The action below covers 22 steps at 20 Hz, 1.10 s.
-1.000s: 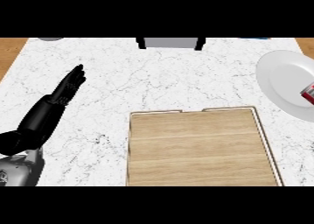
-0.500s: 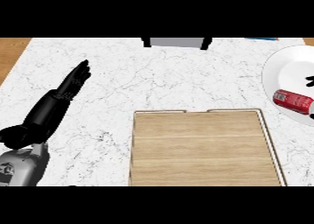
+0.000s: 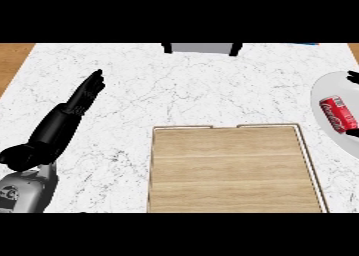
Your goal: Pick the can from the tray and place it in the plate
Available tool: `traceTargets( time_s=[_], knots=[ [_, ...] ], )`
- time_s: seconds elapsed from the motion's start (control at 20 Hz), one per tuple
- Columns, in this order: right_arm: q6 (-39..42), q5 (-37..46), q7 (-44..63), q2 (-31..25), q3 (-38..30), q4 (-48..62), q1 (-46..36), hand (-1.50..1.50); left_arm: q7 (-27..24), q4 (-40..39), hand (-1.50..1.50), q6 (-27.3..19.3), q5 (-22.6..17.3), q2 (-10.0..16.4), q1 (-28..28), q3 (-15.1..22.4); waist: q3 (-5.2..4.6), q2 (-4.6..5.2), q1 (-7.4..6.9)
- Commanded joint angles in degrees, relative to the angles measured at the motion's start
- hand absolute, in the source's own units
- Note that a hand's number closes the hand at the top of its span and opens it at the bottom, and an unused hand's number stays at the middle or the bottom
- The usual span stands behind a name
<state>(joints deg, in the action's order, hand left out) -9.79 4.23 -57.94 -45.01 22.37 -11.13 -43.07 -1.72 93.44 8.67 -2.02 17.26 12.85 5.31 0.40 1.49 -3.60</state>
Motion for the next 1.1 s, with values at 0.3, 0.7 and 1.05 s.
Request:
traceTargets(
  time_s=[0.3,0.7,1.05],
  knots=[
    [22.39,-7.52,-10.73,-1.56,-7.19,0.99,-0.25,-1.5,-0.04,0.24,0.0,0.4,-0.3,0.32,-0.95,-1.11,-0.02,-0.46,0.87],
    [44.32,-13.36,-2.81,-3.77,-10.5,0.82,0.27,-1.5,0.12,-0.41,0.0,-0.19,0.08,-1.18,-0.84,-0.25,0.09,-0.17,1.32],
    [52.19,-17.51,-0.29,-10.0,-13.31,-1.39,1.75,-1.5,0.18,-0.54,0.0,0.49,-1.06,0.01,-0.48,-2.16,0.28,0.04,1.74]
  ],
)
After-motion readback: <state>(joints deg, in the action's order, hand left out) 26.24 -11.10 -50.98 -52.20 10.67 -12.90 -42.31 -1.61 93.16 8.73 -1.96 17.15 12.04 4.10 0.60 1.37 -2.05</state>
